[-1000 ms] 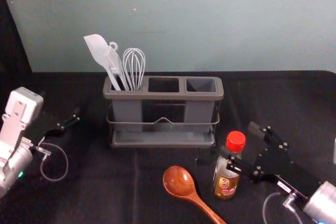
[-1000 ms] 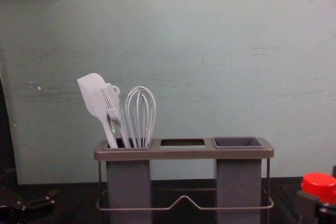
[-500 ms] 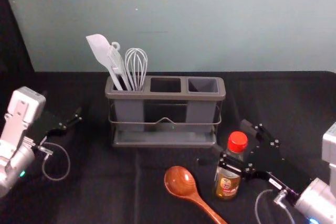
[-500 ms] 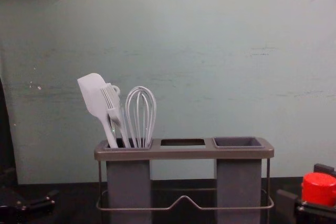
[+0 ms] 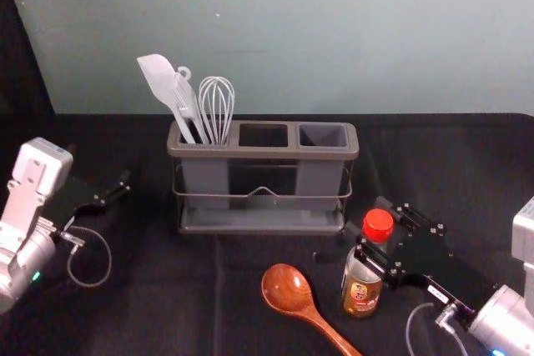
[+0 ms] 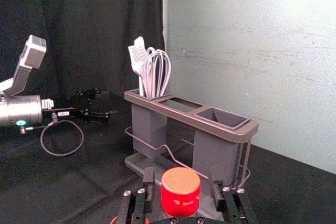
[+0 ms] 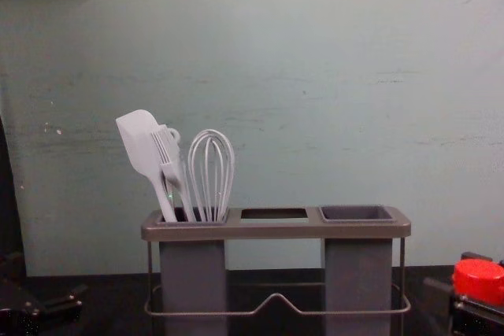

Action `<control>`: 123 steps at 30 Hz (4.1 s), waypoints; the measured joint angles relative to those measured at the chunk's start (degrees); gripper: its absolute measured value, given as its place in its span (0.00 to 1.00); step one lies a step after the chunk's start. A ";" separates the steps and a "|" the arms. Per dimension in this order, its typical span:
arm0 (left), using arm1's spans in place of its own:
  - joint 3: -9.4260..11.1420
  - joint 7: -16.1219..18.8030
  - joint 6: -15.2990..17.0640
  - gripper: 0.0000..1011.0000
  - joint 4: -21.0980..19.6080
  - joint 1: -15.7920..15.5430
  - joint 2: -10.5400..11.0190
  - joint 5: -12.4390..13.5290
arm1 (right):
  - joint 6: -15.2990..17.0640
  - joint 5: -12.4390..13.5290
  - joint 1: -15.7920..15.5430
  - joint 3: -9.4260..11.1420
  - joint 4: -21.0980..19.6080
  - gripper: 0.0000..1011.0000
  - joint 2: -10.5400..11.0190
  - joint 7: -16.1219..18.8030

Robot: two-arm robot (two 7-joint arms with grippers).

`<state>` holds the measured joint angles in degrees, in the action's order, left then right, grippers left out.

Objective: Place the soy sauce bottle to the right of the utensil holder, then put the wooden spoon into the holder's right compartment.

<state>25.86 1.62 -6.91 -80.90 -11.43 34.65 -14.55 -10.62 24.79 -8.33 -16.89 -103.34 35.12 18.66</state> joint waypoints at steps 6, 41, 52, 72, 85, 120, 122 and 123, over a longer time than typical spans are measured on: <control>0.00 0.00 0.00 1.00 0.00 0.00 0.00 0.00 | 0.33 -0.51 -0.60 0.83 -0.49 0.47 -0.58 0.28; 0.00 0.00 0.00 1.00 0.00 0.00 0.00 0.00 | 0.96 -0.05 8.62 6.57 10.04 0.38 -6.67 4.29; 0.00 0.00 0.00 1.00 0.00 0.00 0.00 0.00 | 1.20 -1.99 14.89 5.79 16.31 0.38 -9.52 5.39; 0.00 0.00 0.00 1.00 0.00 0.00 0.00 0.00 | 0.08 -4.18 20.23 4.11 22.75 0.38 -12.91 6.32; 0.00 0.00 0.00 1.00 0.00 0.00 0.00 0.00 | -0.14 -4.51 20.66 4.09 23.82 0.38 -13.60 6.28; 0.00 0.00 0.00 1.00 0.00 0.00 0.00 0.00 | -1.50 -2.49 15.01 7.45 12.37 0.99 -12.65 5.62; 0.00 0.00 0.00 1.00 0.00 0.00 0.00 0.00 | -1.45 -2.52 14.32 7.36 11.26 0.99 -12.41 5.70; 0.00 0.00 0.00 1.00 0.00 0.00 0.00 0.00 | -1.46 -2.55 13.93 7.27 10.61 0.99 -12.29 5.75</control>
<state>25.86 1.62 -6.91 -80.90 -11.43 34.65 -14.55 -12.08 22.25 5.60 -9.62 -92.73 22.83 24.41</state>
